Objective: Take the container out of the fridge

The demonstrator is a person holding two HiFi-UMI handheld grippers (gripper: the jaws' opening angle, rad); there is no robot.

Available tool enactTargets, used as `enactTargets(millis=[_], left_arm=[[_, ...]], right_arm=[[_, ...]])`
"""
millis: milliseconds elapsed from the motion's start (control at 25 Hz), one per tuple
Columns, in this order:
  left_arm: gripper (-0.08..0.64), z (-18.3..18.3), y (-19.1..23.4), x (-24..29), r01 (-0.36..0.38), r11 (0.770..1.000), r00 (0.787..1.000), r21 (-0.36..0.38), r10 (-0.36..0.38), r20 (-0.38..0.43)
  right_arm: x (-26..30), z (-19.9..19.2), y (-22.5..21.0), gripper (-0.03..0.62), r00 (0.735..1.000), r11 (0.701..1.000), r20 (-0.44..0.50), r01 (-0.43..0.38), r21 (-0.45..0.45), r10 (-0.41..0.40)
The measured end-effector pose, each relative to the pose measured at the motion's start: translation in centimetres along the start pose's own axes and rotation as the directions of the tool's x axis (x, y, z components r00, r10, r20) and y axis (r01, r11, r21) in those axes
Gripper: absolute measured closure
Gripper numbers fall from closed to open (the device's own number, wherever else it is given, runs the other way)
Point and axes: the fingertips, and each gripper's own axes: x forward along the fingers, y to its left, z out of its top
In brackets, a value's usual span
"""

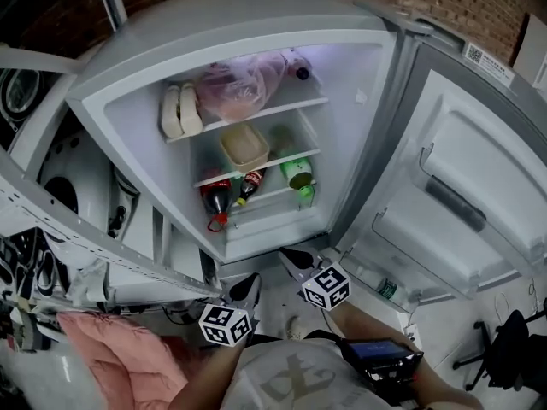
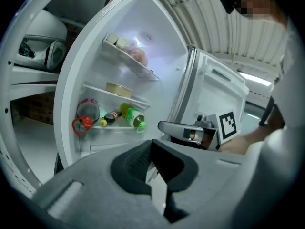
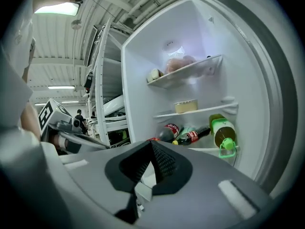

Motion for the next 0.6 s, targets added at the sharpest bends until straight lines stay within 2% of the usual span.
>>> enactTargets(millis=[240,600], left_arm=[[0.560,4.5,1.5,2.9,-0.037,0.999,0.997,0.014,0.036,0.065],[0.560,10.9,4.0,6.9,-0.079,0.992,0.989,0.101,0.065,0.133]], right_arm=[[2.4,2.9,-1.6,0.586,0.999,0.999,0.025,0.021,-0.040,-0.020],[4.7,7.6,-5.2,0.586,0.991,0.992,0.077,0.114,-0.061,-0.109]])
